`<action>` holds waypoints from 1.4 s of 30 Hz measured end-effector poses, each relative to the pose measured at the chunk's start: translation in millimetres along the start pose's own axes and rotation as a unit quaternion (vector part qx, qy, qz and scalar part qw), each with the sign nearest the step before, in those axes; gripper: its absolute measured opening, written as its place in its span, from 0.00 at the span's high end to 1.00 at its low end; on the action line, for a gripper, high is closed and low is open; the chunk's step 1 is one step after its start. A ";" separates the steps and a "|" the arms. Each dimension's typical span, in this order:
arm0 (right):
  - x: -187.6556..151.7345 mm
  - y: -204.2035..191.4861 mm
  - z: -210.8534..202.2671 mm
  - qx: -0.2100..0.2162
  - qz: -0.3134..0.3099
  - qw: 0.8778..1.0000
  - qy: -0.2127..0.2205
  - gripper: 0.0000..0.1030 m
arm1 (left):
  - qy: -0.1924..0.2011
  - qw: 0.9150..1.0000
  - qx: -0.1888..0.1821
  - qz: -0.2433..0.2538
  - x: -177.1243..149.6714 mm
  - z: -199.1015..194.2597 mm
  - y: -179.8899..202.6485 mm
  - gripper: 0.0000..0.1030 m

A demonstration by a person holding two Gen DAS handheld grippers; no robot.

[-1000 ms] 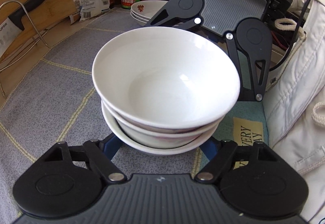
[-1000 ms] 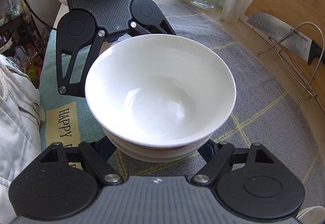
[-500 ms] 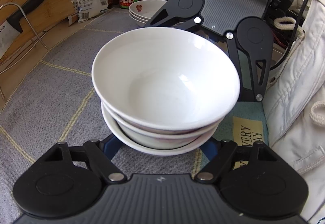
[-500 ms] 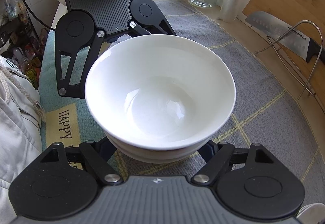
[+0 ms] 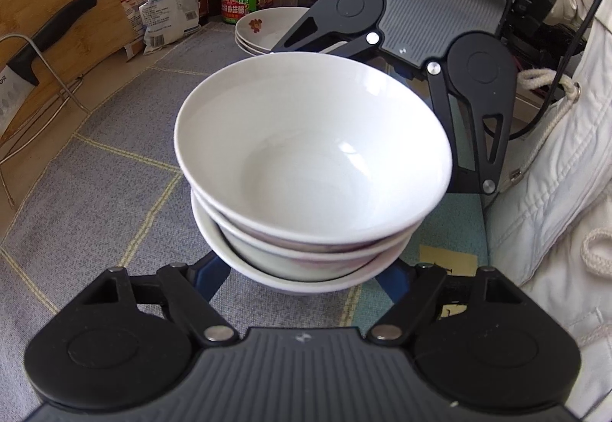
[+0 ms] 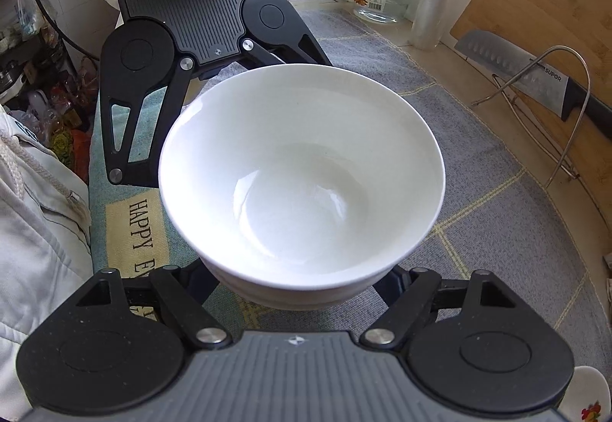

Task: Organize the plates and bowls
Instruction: 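Lift and carry the bowl stack with both tools toward the flower-print plates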

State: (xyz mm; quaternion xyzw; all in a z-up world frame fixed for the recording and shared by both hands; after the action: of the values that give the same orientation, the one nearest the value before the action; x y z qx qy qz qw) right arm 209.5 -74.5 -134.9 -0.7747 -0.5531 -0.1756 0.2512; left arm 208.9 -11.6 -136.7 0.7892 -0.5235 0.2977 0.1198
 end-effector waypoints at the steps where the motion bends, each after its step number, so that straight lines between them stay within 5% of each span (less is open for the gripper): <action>1: -1.2 0.4 -3.0 0.000 -0.001 1.000 0.001 0.17 | 0.000 1.000 0.001 -0.001 3.5 0.0 2.2 0.22; 26: -93.9 50.3 -126.9 -0.061 0.005 0.998 0.012 0.17 | 0.029 0.999 -0.007 0.041 146.5 66.8 56.2 0.22; 42: -155.6 96.5 -159.4 -0.094 0.044 0.995 0.004 0.17 | 0.032 0.996 -0.012 0.081 203.8 130.5 71.0 0.22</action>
State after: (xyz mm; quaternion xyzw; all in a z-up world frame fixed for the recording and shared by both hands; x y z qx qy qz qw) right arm 250.8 -312.4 -109.9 -0.8181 -0.4982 -0.2185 0.1864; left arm 246.0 -260.9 -127.7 0.7327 -0.5855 0.3251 0.1211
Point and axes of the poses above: each gripper's, at about its wrist camera, not at the fingertips, and z roughly the way its jaws point, y to its right, x to its top, the point moved 9 cm from there along z, roughly the way its jaws point, and after that the axes turned 14 degrees about x, right-handed, at the moved point
